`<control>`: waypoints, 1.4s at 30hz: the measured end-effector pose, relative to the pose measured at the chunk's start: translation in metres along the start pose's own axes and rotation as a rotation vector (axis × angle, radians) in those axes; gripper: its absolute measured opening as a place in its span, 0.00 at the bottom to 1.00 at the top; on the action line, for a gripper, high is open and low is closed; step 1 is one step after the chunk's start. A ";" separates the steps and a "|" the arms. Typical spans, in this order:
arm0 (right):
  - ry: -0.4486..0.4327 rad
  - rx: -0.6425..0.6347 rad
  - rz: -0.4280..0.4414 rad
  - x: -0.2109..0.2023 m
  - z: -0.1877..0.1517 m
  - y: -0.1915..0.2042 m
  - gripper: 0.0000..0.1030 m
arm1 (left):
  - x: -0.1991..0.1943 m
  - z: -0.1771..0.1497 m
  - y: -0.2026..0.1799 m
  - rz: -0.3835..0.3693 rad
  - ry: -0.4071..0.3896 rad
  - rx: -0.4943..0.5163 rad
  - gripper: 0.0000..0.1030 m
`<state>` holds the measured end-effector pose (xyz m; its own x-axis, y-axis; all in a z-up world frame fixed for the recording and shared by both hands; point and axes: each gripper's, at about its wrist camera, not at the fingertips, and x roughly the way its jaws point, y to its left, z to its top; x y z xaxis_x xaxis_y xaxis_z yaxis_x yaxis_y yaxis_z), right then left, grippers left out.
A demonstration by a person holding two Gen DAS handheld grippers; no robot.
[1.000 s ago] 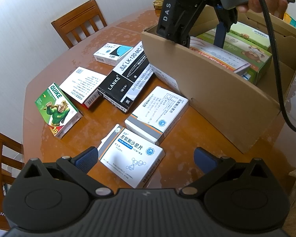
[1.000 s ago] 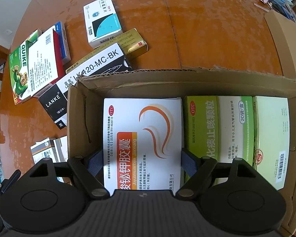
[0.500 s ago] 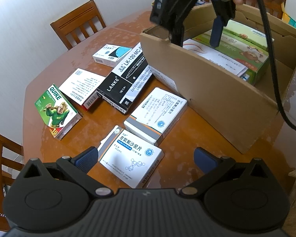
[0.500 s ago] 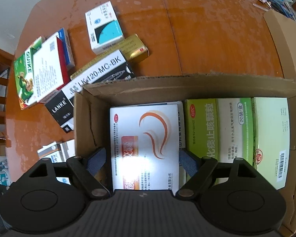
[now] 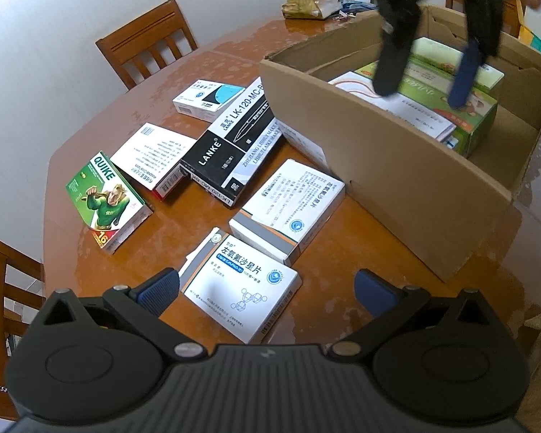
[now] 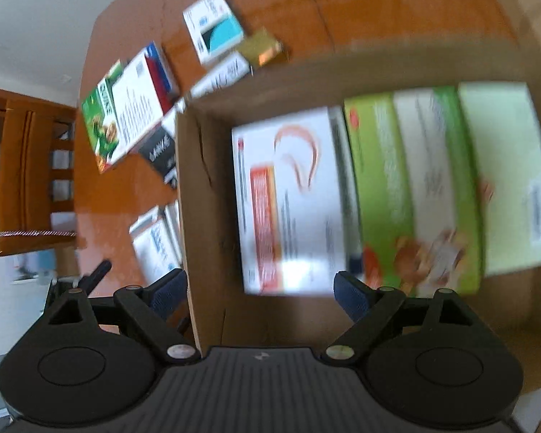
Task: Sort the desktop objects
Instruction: 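Open the right gripper to release the capsule box upright in the cardboard box, then withdraw the right gripper from the cardboard box back over the table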
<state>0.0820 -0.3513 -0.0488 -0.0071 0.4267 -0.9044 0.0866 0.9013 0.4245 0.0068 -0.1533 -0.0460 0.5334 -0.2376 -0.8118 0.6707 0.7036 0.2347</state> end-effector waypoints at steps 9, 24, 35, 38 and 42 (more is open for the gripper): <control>0.043 0.073 0.105 0.017 -0.011 -0.012 0.89 | 0.000 0.001 -0.002 0.003 0.003 0.015 1.00; 0.015 0.050 0.114 0.022 -0.004 -0.015 0.90 | 0.000 0.001 -0.002 0.020 0.013 0.006 1.00; -0.144 0.049 0.154 -0.028 -0.023 -0.019 0.90 | -0.007 0.030 0.051 0.042 -0.042 -0.060 1.00; -0.216 0.086 0.213 -0.042 -0.030 -0.027 0.91 | 0.000 0.050 0.082 0.028 -0.081 -0.104 1.00; -0.276 0.101 0.223 -0.050 -0.032 -0.033 0.91 | 0.028 0.080 0.124 -0.006 -0.109 -0.198 1.00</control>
<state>0.0476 -0.4000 -0.0161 0.2909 0.5631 -0.7735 0.1537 0.7705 0.6187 0.1465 -0.1266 0.0030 0.5896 -0.3056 -0.7476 0.5655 0.8171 0.1119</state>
